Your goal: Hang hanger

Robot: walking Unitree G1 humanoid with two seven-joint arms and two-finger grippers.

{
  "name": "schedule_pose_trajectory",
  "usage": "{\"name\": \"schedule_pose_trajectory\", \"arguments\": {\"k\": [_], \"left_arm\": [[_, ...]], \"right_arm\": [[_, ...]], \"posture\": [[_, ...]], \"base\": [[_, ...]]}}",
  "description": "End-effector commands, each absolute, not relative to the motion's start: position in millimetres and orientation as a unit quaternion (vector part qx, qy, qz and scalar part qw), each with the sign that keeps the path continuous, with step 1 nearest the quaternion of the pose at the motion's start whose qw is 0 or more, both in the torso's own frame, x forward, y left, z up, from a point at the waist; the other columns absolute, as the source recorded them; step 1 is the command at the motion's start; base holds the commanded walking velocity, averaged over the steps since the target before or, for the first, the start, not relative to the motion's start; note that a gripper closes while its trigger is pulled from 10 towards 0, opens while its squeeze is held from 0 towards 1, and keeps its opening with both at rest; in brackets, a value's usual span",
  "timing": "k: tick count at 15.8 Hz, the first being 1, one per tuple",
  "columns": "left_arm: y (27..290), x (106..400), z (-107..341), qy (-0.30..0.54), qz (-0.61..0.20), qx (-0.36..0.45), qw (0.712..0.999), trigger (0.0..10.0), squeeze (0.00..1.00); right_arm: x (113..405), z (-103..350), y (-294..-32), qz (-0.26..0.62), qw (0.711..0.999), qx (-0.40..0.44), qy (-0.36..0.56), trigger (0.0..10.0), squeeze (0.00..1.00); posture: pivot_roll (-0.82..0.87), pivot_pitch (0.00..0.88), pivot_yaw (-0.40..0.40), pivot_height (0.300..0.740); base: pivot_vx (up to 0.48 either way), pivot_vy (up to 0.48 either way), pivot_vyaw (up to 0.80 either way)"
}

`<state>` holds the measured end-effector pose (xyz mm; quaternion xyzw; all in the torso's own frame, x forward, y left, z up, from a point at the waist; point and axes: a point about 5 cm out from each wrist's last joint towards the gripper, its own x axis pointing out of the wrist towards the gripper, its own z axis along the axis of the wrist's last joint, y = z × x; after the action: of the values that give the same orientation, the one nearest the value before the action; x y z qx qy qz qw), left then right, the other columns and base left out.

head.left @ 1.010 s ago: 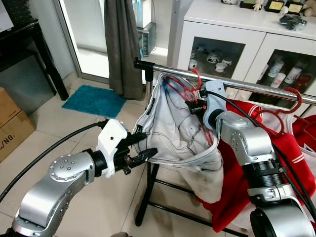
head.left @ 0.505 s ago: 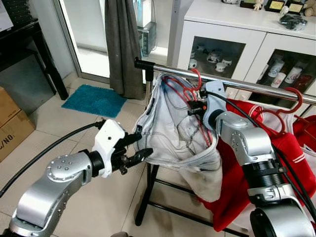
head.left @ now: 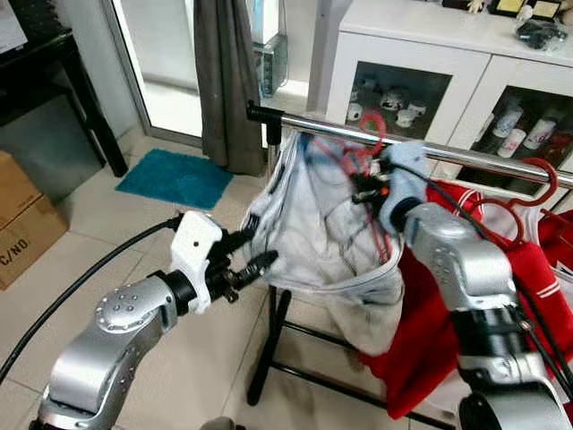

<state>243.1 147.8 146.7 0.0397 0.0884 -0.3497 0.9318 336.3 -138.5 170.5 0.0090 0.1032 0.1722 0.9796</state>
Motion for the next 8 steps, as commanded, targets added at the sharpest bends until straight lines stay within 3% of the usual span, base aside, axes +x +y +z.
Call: {"name": "schedule_pose_trajectory", "arguments": {"k": [1, 8], "left_arm": [[153.0, 244.8, 143.4, 0.091, -0.33, 0.056, 0.938, 10.0, 0.0], [152.4, 248.9, 129.1, 0.086, -0.288, 0.09, 0.95, 10.0, 0.0]], "right_arm": [[334.8, 197.4, -142.5, 0.176, 0.984, 0.011, 0.03, 0.0, 0.0], [292.8, 169.6, -146.1, 0.185, 0.982, 0.017, 0.036, 0.0, 0.0]], "posture": [[0.02, 0.0, -0.007, 0.74], [0.01, 0.0, -0.015, 0.74]], "base": [[0.0, 0.0, 0.0], [0.0, 0.0, 0.0]]}}
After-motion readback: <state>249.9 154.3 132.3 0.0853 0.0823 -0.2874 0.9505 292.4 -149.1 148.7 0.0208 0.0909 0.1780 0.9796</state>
